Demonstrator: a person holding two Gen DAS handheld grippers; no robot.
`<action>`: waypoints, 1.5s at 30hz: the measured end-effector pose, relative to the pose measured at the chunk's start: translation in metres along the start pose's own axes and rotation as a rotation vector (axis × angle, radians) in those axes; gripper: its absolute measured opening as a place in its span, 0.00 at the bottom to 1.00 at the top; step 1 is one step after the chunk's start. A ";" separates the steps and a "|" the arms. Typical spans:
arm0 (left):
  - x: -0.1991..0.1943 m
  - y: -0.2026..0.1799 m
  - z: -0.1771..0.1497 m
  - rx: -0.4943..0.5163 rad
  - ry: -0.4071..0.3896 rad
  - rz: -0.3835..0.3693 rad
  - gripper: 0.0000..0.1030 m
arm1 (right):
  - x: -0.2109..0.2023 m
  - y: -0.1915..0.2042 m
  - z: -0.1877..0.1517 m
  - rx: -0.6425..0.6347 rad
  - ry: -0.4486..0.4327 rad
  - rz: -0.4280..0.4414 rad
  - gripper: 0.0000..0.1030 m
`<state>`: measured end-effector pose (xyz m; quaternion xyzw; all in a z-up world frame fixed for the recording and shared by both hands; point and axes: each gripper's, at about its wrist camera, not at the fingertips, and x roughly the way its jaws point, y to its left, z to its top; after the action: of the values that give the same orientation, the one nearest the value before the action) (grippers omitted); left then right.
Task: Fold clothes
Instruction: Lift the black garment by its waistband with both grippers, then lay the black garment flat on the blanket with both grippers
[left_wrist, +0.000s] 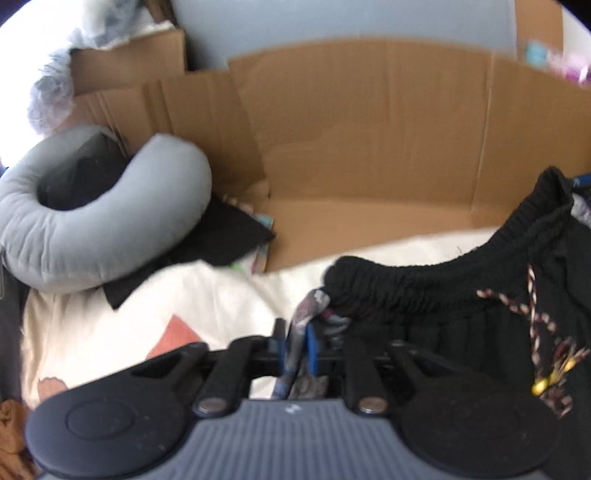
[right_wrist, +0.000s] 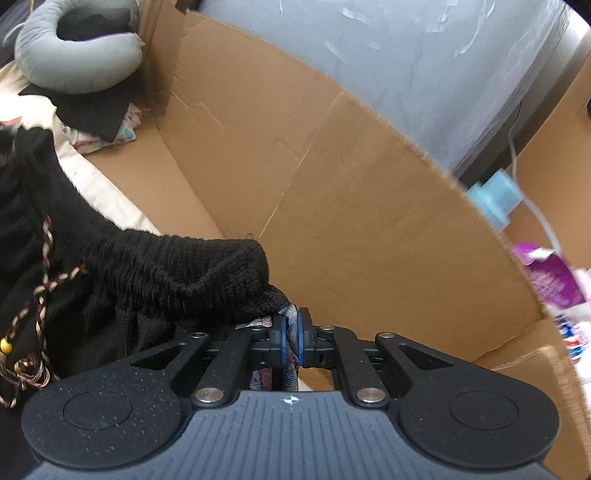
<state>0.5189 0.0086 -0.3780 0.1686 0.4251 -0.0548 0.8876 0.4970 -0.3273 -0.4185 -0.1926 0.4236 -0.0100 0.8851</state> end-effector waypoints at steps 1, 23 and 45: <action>0.003 -0.003 -0.004 0.014 0.012 0.008 0.33 | 0.005 0.000 0.001 0.007 0.007 -0.001 0.22; -0.096 -0.040 -0.040 0.001 -0.088 -0.207 0.51 | -0.103 -0.040 -0.055 0.100 -0.070 0.110 0.45; -0.213 -0.121 -0.147 -0.068 -0.033 -0.466 0.45 | -0.220 -0.057 -0.208 0.394 -0.043 0.130 0.45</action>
<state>0.2469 -0.0636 -0.3291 0.0350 0.4397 -0.2469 0.8629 0.2075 -0.4097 -0.3520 0.0118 0.4061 -0.0315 0.9132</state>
